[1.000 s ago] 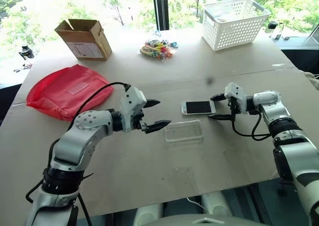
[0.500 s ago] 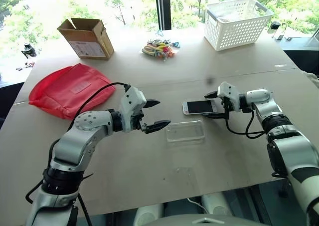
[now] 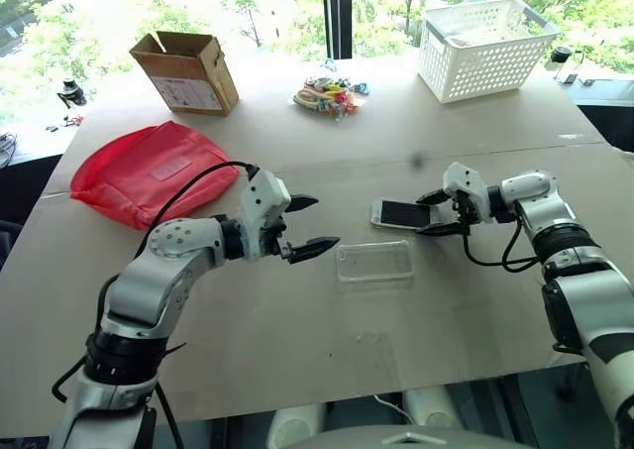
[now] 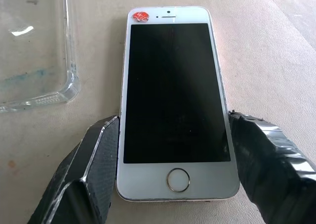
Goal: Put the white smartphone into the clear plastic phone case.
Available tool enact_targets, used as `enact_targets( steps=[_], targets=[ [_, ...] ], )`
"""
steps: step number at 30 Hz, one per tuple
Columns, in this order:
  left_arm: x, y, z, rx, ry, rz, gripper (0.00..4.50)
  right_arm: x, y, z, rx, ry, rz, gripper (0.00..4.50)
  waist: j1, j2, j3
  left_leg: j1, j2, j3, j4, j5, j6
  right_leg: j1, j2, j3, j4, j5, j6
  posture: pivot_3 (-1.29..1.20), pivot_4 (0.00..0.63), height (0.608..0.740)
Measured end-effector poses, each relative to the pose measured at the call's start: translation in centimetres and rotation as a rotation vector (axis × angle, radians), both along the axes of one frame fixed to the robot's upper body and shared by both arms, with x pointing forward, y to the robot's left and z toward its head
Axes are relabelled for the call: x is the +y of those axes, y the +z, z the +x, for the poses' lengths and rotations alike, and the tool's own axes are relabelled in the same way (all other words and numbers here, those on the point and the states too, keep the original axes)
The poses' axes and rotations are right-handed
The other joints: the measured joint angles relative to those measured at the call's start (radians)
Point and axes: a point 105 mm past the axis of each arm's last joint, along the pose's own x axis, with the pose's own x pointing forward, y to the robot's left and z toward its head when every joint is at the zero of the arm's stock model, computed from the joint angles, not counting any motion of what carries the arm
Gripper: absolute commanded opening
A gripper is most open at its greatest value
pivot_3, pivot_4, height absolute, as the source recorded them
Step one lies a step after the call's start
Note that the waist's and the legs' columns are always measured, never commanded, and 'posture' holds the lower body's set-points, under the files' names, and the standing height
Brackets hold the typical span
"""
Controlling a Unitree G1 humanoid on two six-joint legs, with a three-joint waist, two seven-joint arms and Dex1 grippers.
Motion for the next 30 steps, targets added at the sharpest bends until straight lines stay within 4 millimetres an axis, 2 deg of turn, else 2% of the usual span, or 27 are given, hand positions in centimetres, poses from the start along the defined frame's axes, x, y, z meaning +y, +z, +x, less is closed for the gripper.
enact_targets(
  steps=[15, 16, 17, 18, 21, 23, 25, 26, 30],
  targets=[
    [-0.3, 0.0, 0.1, 0.000, 0.000, -0.018, 4.50, 0.1, 0.4, 0.0, -0.025, -0.014, 0.028, 2.89, -0.002, 0.000, 0.000, 0.000, 0.000, 0.000, 0.000, 0.000, 0.000, 0.000, 0.000, 0.000, 0.001, 0.000, 0.000, 0.00, 0.150, 0.740],
    [-0.3, 0.0, 0.2, 0.002, 0.003, -0.022, 3.98, 0.2, 0.5, 0.0, -0.023, -0.016, 0.035, 2.89, -0.002, 0.000, 0.000, -0.001, 0.000, 0.000, 0.000, 0.000, 0.000, -0.001, 0.000, 0.000, 0.000, 0.000, 0.000, 0.00, 0.150, 0.740],
    [-0.3, 0.0, 0.3, 0.003, 0.007, -0.026, 3.72, 0.2, 0.6, 0.0, -0.021, -0.017, 0.036, 2.89, -0.002, 0.000, 0.000, -0.001, 0.000, 0.000, 0.000, 0.000, 0.000, -0.001, 0.000, 0.000, 0.000, 0.000, 0.000, 0.00, 0.150, 0.740],
    [-0.4, 0.0, 0.3, 0.004, 0.008, -0.034, 3.26, 0.0, 0.7, -0.1, -0.017, -0.022, 0.036, 2.89, -0.001, 0.001, 0.001, -0.002, 0.000, -0.001, 0.000, 0.000, 0.000, -0.001, 0.000, -0.001, 0.000, 0.000, 0.000, 0.00, 0.150, 0.740],
    [-0.4, -0.1, 0.5, 0.008, 0.010, -0.042, 1.66, -0.7, 1.3, -0.4, -0.018, -0.031, 0.025, 2.89, -0.002, 0.001, 0.001, -0.006, 0.000, -0.002, 0.001, 0.000, 0.000, -0.004, -0.001, -0.002, 0.000, 0.000, 0.000, 0.00, 0.150, 0.740],
    [-0.7, 0.0, 0.5, 0.007, 0.003, -0.050, 1.03, -0.9, 2.2, -0.8, -0.036, -0.021, 0.028, 2.89, -0.001, 0.001, 0.001, -0.009, 0.000, -0.003, 0.002, 0.000, -0.001, -0.007, -0.001, -0.003, 0.000, 0.000, 0.000, 0.00, 0.150, 0.740],
    [-1.0, 0.2, 0.7, 0.004, -0.009, -0.056, 0.17, -0.8, 3.0, -1.4, -0.055, 0.002, 0.024, 2.89, 0.000, 0.001, 0.001, -0.010, 0.000, -0.003, 0.002, 0.001, -0.001, -0.008, -0.001, -0.003, 0.000, 0.000, 0.000, 0.00, 0.150, 0.740],
    [-1.1, 0.3, 0.7, 0.004, -0.017, -0.059, 0.05, -0.6, 3.5, -1.9, -0.063, 0.019, 0.026, 2.89, 0.000, 0.001, 0.001, -0.010, 0.000, -0.003, 0.002, 0.000, -0.001, -0.008, -0.001, -0.004, 0.000, 0.000, 0.000, 0.00, 0.150, 0.740],
    [-1.7, 0.5, 1.2, 0.006, -0.052, -0.073, 0.05, 0.5, 4.2, -4.1, -0.057, 0.084, 0.029, 2.89, 0.000, 0.001, 0.001, -0.010, 0.000, -0.004, 0.002, 0.000, 0.000, -0.008, -0.001, -0.004, 0.000, 0.000, 0.000, 0.00, 0.150, 0.740]
  ],
)
